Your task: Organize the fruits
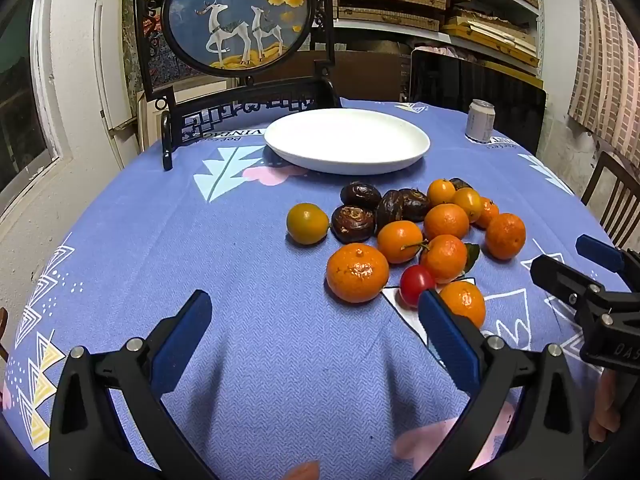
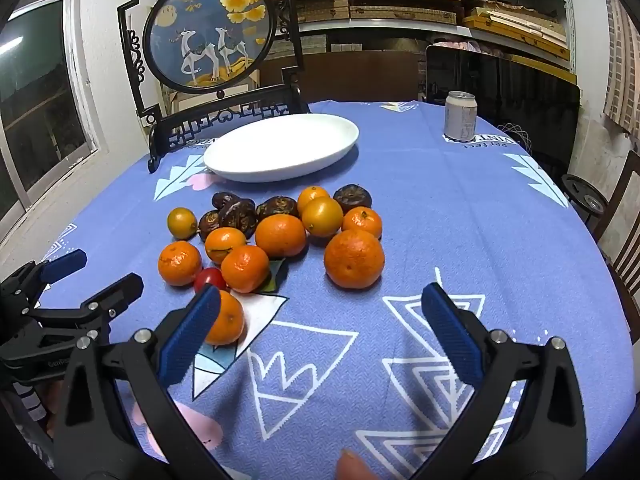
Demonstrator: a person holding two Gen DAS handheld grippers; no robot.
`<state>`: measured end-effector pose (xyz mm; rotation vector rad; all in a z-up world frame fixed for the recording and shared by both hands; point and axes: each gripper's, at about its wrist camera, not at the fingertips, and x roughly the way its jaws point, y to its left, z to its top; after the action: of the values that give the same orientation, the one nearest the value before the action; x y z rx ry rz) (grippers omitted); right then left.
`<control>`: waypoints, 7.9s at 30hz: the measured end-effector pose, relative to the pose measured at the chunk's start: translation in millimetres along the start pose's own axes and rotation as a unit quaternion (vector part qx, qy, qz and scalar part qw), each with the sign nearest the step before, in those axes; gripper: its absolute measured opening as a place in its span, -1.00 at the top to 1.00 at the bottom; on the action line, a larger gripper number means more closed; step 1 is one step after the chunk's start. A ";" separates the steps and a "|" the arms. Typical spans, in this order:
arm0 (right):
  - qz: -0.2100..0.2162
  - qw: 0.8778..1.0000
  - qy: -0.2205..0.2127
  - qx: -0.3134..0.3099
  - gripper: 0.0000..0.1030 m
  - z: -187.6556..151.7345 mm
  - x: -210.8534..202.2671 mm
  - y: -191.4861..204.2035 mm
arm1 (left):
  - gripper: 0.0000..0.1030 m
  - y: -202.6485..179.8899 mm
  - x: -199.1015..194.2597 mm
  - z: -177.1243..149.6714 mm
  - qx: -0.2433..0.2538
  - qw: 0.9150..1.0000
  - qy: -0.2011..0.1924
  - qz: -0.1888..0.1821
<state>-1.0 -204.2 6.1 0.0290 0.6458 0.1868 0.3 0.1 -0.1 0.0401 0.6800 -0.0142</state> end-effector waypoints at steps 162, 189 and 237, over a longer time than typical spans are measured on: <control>0.099 0.995 0.031 0.004 0.11 126.2 82.5 -35.0 | 0.09 20.8 89.4 131.0 0.028 0.993 0.019 -0.114; 0.101 0.995 0.025 0.004 -0.44 151.1 116.6 -11.5 | -0.24 52.9 124.2 116.3 -0.021 0.995 0.036 -0.087; 0.105 0.988 0.085 0.069 -0.24 63.8 90.3 -69.9 | 0.10 26.1 113.9 49.5 0.045 0.987 0.071 -0.136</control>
<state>119.4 -254.5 -2.7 0.2176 0.8245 0.3502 120.6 24.1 -32.4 0.0351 0.8235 -0.3079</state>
